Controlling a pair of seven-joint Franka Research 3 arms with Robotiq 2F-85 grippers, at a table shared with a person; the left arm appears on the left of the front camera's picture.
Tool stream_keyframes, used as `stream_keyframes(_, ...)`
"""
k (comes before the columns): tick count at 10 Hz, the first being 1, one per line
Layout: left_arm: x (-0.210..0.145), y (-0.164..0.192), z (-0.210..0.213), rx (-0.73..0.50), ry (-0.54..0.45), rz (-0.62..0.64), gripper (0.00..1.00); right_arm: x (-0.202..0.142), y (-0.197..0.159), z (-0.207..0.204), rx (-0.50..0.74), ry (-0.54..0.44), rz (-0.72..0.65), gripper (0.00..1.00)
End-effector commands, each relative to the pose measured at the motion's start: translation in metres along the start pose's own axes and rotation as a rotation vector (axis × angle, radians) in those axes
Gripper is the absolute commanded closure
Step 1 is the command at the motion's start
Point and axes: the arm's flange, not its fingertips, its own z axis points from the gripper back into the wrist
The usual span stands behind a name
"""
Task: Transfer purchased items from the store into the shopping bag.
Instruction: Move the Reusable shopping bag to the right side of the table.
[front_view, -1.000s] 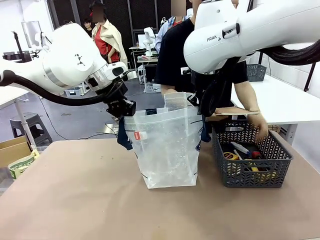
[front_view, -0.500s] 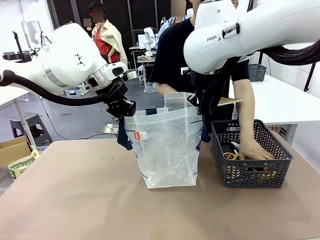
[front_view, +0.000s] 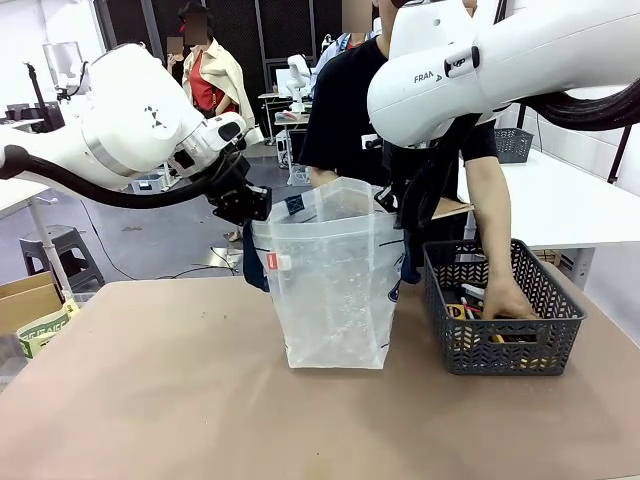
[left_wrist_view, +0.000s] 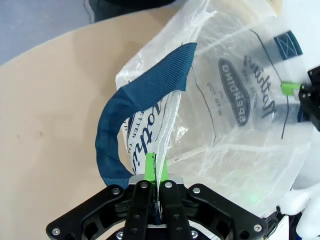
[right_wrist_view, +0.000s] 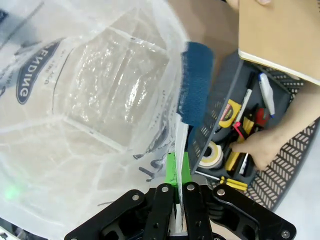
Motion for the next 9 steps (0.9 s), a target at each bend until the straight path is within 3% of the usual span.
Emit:
stream_keyframes(1, -0.0135, 0.0005, 0.0022, 0.005, -0.061, 0.045, 1.00, 0.0004, -0.0017, 0.0000, -0.001, 0.005, -0.006, 1.00)
stream_keyframes(9, -0.0172, 0.0046, 0.0108, -0.077, -0.109, -0.091, 1.00, 0.0004, -0.0017, 0.0000, -0.001, 0.005, -0.006, 1.00)
